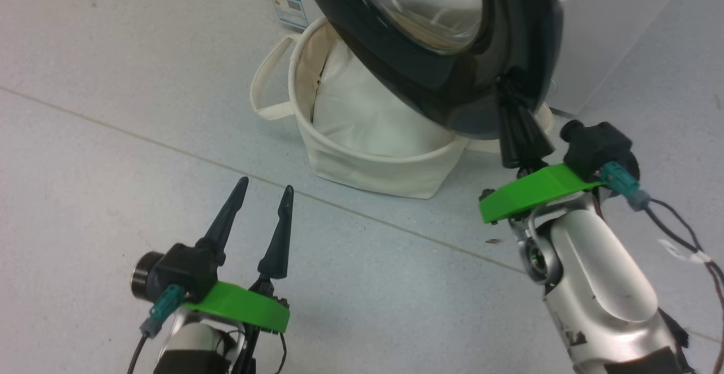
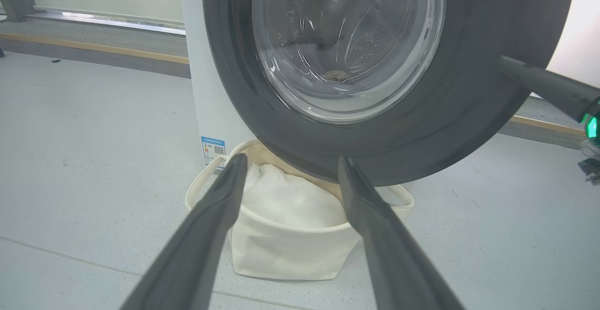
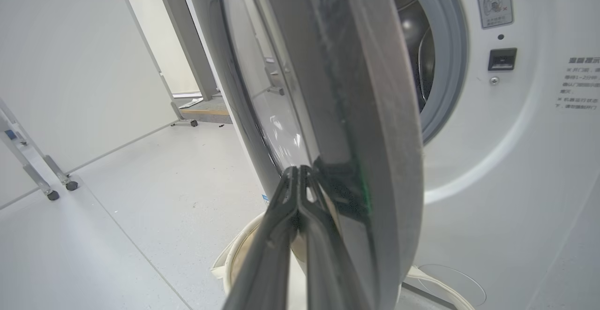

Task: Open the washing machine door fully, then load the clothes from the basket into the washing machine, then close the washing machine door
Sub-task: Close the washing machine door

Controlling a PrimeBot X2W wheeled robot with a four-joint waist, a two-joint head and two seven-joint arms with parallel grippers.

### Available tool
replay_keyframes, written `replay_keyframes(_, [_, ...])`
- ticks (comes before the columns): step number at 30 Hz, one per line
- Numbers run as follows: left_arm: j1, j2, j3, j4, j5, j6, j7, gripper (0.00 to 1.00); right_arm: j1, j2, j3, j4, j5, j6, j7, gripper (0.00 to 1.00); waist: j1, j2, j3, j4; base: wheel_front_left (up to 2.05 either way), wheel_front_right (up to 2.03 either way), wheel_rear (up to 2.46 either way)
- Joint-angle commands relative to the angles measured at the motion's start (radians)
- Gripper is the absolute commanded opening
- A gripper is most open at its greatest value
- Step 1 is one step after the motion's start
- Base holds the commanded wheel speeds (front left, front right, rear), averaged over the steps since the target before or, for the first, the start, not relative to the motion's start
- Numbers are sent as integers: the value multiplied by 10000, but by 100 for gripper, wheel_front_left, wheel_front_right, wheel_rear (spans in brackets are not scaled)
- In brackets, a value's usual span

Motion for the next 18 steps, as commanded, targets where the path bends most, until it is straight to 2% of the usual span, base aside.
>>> replay_keyframes(1, [-271, 55, 252, -328, -70, 66, -118, 100, -270, 137, -70, -285, -62, -2, -122, 0, -2, 0, 56, 75, 0, 0, 0])
replay_keyframes(11, [-413, 55, -33, -421, -191, 237, -118, 100, -736, 137, -2202, -245, -153, -2, -122, 0, -2, 0, 350, 336, 0, 0, 0])
replay_keyframes(18, [-634, 55, -339, -493, -429, 427, -118, 100, -1567, 137, -3216, -8, -724, -2, -122, 0, -2, 0, 919, 514, 0, 0, 0])
